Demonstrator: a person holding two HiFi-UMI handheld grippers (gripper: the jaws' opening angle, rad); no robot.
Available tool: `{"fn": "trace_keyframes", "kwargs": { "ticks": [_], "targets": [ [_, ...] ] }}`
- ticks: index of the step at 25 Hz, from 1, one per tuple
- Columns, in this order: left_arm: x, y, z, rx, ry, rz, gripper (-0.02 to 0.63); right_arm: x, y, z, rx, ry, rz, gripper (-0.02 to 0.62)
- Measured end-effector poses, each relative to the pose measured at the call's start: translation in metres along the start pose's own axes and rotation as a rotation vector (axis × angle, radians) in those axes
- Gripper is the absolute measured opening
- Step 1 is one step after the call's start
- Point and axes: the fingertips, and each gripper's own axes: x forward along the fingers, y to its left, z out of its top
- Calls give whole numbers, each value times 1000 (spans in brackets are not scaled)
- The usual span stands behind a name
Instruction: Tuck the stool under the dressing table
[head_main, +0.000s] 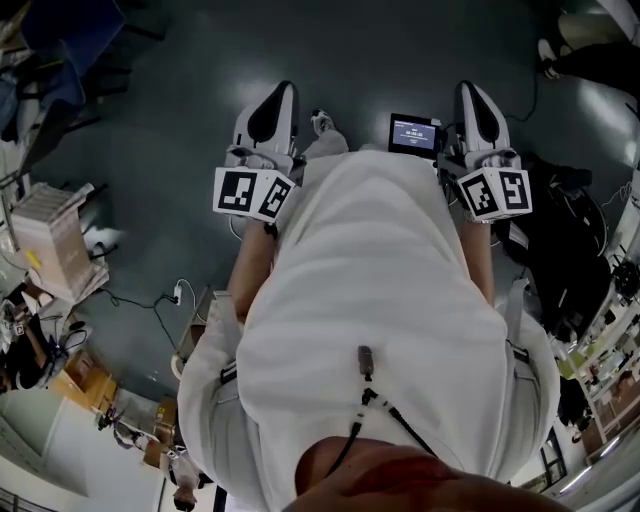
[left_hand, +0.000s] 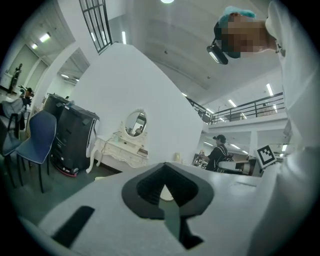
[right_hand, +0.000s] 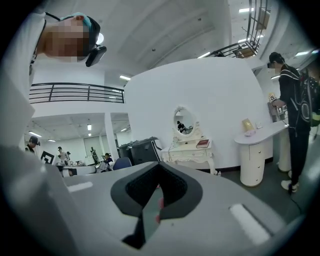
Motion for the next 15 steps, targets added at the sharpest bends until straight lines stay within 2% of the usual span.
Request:
{"fn": "trace_keyframes", "kwargs": {
  "ticks": [3, 7, 12, 15],
  "targets": [
    [13, 14, 13, 27, -3, -19, 5, 22, 6, 6, -10, -2, 2, 8],
    [22, 42, 26, 7, -22, 3, 5, 56, 17, 12, -2, 6, 32, 8],
    [30, 65, 15, -33, 2, 53, 5, 82, 17, 11, -13, 36, 49, 9],
    [46, 69, 8, -42, 24, 68, 5, 91, 2, 13, -9, 47, 41, 9]
  ]
}}
